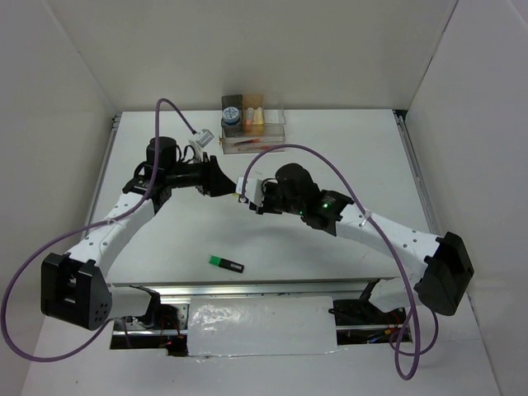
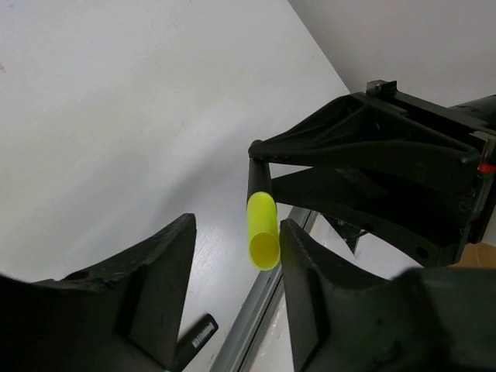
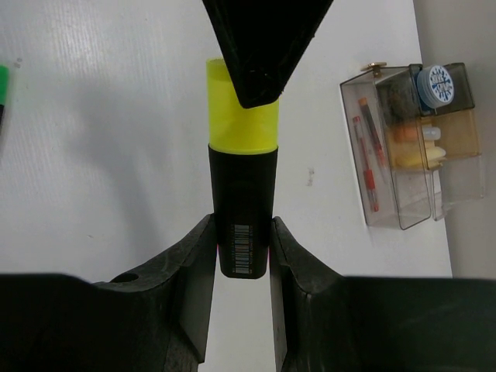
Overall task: Sort the stationery into containers
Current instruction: Place the pen in the storage box, then pick up the pen from the corner of the board.
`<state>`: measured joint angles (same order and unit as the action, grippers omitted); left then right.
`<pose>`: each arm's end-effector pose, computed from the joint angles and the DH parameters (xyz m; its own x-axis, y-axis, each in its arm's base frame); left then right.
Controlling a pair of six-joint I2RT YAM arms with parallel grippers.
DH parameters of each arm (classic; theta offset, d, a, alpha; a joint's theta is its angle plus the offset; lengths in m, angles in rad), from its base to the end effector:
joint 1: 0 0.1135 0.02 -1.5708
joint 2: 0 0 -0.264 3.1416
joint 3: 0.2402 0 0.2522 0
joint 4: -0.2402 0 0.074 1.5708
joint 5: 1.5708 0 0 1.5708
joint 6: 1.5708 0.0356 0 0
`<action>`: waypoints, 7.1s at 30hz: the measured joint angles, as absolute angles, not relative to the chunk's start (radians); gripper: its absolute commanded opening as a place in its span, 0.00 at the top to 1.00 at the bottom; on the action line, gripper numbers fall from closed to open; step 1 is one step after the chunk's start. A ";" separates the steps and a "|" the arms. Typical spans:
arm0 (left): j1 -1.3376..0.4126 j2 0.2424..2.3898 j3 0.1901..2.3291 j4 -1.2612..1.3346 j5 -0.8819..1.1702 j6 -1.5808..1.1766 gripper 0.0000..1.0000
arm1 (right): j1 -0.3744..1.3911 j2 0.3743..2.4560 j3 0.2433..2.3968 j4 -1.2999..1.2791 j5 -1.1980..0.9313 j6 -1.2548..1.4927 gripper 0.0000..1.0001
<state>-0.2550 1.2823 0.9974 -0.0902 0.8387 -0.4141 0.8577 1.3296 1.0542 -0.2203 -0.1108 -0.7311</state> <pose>0.2718 -0.0982 0.3195 -0.6619 -0.1054 -0.7422 0.6248 0.4695 -0.6238 0.1967 0.2334 0.3090 0.3127 -0.6528 -0.6900 -0.8147 0.1891 -0.5482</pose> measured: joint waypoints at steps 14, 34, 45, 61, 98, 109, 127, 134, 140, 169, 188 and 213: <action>-0.282 1.308 1.002 -0.105 0.847 -0.392 0.50 | 0.862 1.330 1.053 -0.221 -0.090 -0.735 1.00; -0.257 1.308 1.009 -0.107 0.779 -0.361 1.00 | 0.780 1.344 1.238 -0.357 -0.062 -0.419 0.33; -0.281 1.505 1.285 -0.014 0.336 -0.319 1.00 | 0.412 1.161 1.253 -0.516 -0.121 -0.010 0.32; -0.543 2.315 2.099 0.191 -0.308 -0.079 1.00 | 0.243 1.137 1.200 -0.562 -0.199 0.077 0.33; -0.498 2.783 2.370 0.502 -0.301 0.082 0.34 | 0.173 1.128 1.070 -0.542 -0.321 0.061 0.37; -0.462 2.569 2.209 0.378 -0.089 -0.030 0.29 | 0.165 1.128 1.070 -0.540 -0.329 0.058 0.37; -0.106 1.292 1.111 -0.652 0.816 0.816 0.32 | 0.212 1.137 1.070 -0.539 -0.332 0.057 0.37; -0.205 1.213 0.823 -0.914 0.737 1.159 0.27 | 0.183 1.174 1.070 -0.538 -0.331 0.057 0.37; -0.251 1.207 0.736 -0.908 0.693 1.279 0.27 | 0.183 1.212 1.070 -0.539 -0.330 0.057 0.37; -0.805 1.390 0.745 -0.526 0.334 0.860 0.42 | 0.154 1.129 1.060 -0.575 -0.360 0.014 0.18; -0.938 1.428 0.713 -0.381 0.181 0.674 0.67 | 0.090 1.086 0.989 -0.765 -0.456 -0.106 0.16; -0.419 1.216 1.052 -0.102 0.377 -0.308 1.00 | 0.019 0.822 0.989 -0.535 -0.567 0.055 0.01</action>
